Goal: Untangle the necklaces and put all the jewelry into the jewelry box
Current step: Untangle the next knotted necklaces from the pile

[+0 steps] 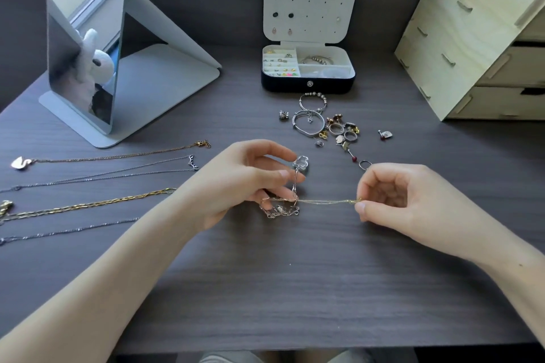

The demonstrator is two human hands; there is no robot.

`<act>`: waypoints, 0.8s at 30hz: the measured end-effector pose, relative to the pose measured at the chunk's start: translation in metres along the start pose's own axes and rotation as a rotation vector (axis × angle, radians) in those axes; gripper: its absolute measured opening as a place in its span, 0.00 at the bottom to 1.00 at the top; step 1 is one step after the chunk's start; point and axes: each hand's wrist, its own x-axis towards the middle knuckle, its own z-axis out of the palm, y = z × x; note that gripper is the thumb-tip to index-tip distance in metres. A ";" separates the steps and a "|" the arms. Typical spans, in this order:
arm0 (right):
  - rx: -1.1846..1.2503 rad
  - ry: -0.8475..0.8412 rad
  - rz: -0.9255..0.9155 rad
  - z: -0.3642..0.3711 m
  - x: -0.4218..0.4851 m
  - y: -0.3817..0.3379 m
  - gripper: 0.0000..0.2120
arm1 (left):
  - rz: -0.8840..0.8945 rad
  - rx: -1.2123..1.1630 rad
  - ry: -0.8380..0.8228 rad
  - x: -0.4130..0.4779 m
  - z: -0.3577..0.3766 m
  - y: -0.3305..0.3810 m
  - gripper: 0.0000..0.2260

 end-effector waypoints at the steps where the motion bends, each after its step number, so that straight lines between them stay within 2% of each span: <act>1: -0.025 0.008 -0.002 0.000 0.000 0.001 0.06 | 0.015 0.030 0.005 0.000 0.000 -0.001 0.10; 7: -0.194 0.042 -0.053 0.001 0.000 0.003 0.08 | 0.168 0.280 0.004 0.004 -0.003 -0.008 0.20; 11: -0.341 -0.003 -0.078 -0.001 -0.003 0.005 0.08 | 0.301 0.524 -0.001 0.003 0.002 -0.012 0.27; 18: -0.568 -0.098 -0.083 -0.009 -0.008 0.004 0.07 | 0.360 0.724 0.043 0.004 0.000 -0.016 0.25; 22: -0.700 -0.154 -0.090 -0.012 -0.008 -0.001 0.13 | 0.386 0.840 0.076 0.004 -0.002 -0.016 0.27; 24: -0.758 -0.122 -0.102 -0.012 -0.005 -0.006 0.17 | 0.381 0.898 0.061 0.004 -0.005 -0.015 0.28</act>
